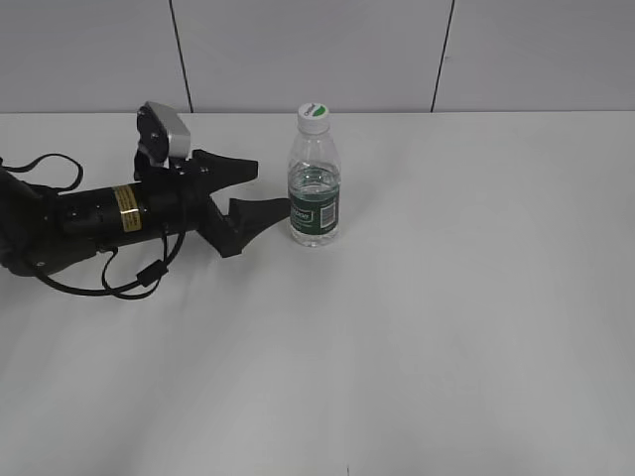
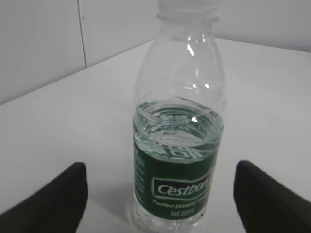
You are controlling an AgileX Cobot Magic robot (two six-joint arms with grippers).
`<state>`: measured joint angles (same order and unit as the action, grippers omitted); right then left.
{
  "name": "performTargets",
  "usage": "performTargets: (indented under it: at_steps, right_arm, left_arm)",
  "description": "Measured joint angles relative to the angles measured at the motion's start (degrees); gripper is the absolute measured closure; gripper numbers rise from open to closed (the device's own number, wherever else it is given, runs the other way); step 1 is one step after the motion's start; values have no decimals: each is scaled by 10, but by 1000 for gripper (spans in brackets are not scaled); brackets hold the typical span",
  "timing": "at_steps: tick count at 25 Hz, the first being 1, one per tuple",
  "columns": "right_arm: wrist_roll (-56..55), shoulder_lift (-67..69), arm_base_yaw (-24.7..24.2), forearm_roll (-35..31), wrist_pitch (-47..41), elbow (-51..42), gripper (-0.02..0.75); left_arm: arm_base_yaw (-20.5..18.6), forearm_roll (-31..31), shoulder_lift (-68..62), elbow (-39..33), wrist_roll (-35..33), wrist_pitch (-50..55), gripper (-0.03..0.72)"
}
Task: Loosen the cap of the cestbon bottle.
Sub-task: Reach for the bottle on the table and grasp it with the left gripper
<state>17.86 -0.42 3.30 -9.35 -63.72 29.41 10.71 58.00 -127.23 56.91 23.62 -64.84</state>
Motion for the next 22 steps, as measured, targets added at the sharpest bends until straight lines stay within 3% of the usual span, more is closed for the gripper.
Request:
performTargets:
  at_steps: [11,22]
  right_arm:
    - [0,0,0,0,0,0,166]
    - [0,0,0,0,0,0,166]
  left_arm:
    - [29,-35,-27,15,-28,39,127]
    - [40,-69,-61,30,-30,0,127]
